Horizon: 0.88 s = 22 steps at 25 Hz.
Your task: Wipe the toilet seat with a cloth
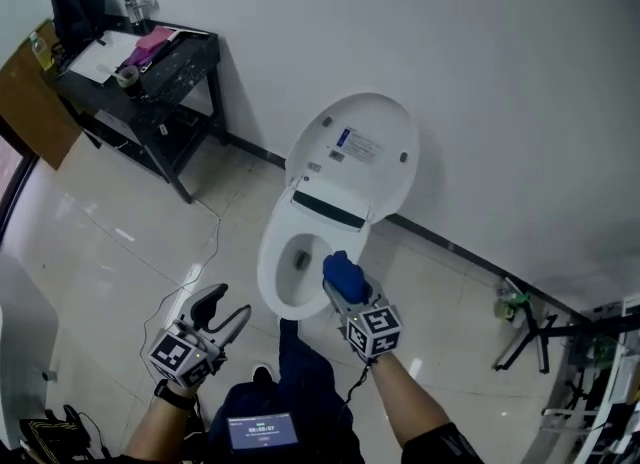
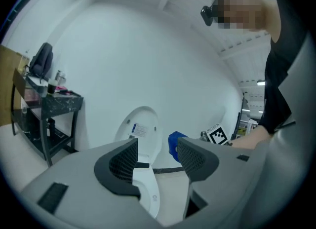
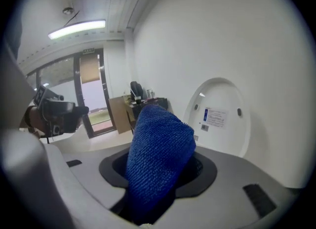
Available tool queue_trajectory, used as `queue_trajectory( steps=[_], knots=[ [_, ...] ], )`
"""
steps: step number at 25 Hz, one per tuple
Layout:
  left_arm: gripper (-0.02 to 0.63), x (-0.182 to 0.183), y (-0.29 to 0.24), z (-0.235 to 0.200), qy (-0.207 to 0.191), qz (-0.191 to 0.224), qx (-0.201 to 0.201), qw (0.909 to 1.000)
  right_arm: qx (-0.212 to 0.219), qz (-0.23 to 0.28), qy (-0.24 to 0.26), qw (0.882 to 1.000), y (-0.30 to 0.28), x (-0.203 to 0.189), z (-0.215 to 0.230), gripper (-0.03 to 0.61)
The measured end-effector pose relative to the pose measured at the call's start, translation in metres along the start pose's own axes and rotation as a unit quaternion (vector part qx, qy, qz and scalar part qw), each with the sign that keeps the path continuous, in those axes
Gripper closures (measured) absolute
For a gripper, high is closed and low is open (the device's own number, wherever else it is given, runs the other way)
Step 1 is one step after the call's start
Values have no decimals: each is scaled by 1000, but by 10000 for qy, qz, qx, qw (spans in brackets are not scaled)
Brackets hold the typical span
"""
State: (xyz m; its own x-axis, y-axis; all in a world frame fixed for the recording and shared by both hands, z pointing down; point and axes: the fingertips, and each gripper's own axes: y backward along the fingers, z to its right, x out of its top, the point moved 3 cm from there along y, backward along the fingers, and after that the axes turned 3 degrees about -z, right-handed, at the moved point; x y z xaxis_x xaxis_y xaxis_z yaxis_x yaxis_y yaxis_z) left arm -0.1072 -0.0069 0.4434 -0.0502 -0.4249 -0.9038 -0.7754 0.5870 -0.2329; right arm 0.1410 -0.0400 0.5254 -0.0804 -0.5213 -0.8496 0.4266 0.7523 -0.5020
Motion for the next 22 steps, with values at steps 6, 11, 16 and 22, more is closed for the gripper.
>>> queue_trajectory(
  steps=[6,11,16,22],
  knots=[
    [357,11,67,61,-379,25,-312,9988,-337,668,-107,9971,147,33,-46,360],
    [357,8,110,105,-340,55,-452,9984,-595,1058,-194,9924,251,42,-72,360],
    [357,19,130,144,-291,259,-492,9980,-666,1289,-365,9887,314,37,-84,360],
    [357,24,142,175,-209,524,-258,9981,-430,1413,-690,9866,356,35,-88,362]
  ],
)
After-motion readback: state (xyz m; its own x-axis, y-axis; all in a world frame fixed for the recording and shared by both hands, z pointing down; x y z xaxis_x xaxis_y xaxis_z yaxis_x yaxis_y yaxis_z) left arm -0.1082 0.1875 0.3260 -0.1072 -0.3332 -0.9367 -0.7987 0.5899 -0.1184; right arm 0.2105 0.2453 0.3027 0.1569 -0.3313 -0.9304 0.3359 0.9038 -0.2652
